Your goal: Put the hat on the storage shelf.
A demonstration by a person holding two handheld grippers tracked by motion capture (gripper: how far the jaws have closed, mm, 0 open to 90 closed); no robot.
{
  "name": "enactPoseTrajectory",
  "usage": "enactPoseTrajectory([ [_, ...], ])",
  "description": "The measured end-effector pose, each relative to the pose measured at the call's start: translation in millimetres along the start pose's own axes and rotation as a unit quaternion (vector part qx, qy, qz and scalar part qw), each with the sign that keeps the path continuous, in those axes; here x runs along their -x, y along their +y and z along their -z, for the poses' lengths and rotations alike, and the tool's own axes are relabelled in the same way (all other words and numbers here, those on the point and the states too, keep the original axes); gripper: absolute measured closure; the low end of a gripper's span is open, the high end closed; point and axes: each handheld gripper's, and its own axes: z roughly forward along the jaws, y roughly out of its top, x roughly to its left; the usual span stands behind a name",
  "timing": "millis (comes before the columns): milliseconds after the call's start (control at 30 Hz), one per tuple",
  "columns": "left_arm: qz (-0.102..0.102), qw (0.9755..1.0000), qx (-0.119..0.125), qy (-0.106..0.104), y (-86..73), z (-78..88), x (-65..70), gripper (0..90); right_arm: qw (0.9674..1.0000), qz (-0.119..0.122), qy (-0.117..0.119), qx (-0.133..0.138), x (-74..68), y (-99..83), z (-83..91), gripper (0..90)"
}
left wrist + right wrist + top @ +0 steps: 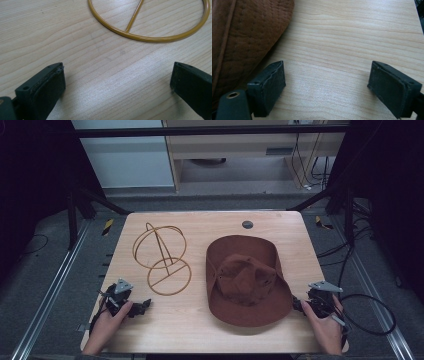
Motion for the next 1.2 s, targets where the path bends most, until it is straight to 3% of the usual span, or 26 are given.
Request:
enactPoseTrajectory([
  [433, 0.0, 1.0, -0.001, 0.0, 0.0, 0.1, 0.0, 0.0, 1.0, 0.003, 0.001, 0.0, 0.5, -0.2, 0.3, 14.2],
  [533, 0.0, 1.0, -0.001, 0.001, 0.1, 0.0, 0.1, 0.0, 0.9999, 0.003, 0.004, -0.012, 0.7, 2.2, 4.1, 12.8],
  [767, 0.0, 1.0, -0.001, 0.001, 0.0, 0.1, 0.2, 0.0, 0.999, -0.022, -0.025, 0.028, 8.0, 1.3, 24.2, 10.4],
  [967, 0.001, 1.0, -0.001, 0.001, -0.2, 0.3, 0.5, 0.0, 0.9968, -0.043, -0.032, 0.059, 12.0, 1.6, 37.4, 10.4],
  [1133, 0.0, 1.0, -0.002, 0.001, -0.2, 0.4, 0.4, 0.0, 0.9957, -0.053, -0.016, 0.074, 13.5, 3.7, 49.7, 11.7],
  [1200, 0.0, 1.0, -0.002, 0.002, -0.1, 0.4, 0.4, 0.0, 0.996, -0.05, 0.001, 0.075, 8.6, 10.3, 61.5, 12.3],
])
